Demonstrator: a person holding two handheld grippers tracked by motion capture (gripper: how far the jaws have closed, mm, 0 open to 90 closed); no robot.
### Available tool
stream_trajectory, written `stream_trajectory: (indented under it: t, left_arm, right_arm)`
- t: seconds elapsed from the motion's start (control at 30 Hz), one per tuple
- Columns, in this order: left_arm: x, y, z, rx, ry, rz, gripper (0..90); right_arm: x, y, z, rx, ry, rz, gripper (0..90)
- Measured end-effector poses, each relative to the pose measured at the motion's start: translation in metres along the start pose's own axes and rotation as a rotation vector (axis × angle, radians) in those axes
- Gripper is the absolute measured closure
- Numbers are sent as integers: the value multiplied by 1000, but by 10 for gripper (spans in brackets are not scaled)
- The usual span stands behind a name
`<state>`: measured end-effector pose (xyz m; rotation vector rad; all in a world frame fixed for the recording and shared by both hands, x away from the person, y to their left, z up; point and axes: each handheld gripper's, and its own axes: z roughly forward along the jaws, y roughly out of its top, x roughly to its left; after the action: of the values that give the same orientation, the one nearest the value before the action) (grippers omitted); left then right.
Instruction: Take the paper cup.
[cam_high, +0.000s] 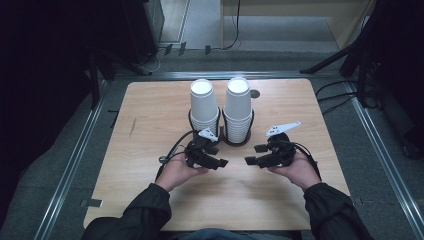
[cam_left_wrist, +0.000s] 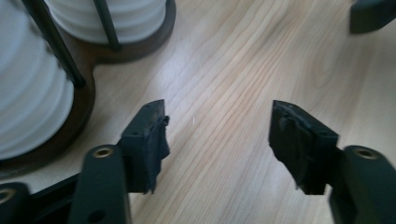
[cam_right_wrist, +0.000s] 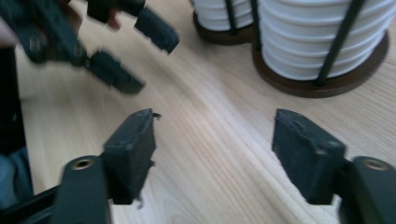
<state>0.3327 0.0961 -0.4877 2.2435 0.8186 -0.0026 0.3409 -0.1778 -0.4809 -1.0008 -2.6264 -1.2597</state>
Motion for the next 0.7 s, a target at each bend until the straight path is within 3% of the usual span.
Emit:
stream_trajectory:
  t: [0.07,0.17,0.23,0.37,0.53,0.7]
  left_arm:
    - [-2,1,-4,-7,30,22,433]
    - [0,1,-5,-13,36,21,418]
    - [2,1,-6,-27,42,23,407]
    - [3,2,-10,-77,40,42,393]
    - [6,4,-9,-88,25,22,403]
    - [7,4,-9,-77,16,35,425]
  right_arm:
    - [0,-1,0,12,-14,-38,372]
    - [0,-3,-1,28,-17,-76,435]
    - [0,-2,-1,32,-6,-59,440]
    - [4,-2,2,29,-10,-119,435]
    - [2,0,2,9,14,-126,410]
    - [5,1,-1,-15,-5,-123,409]
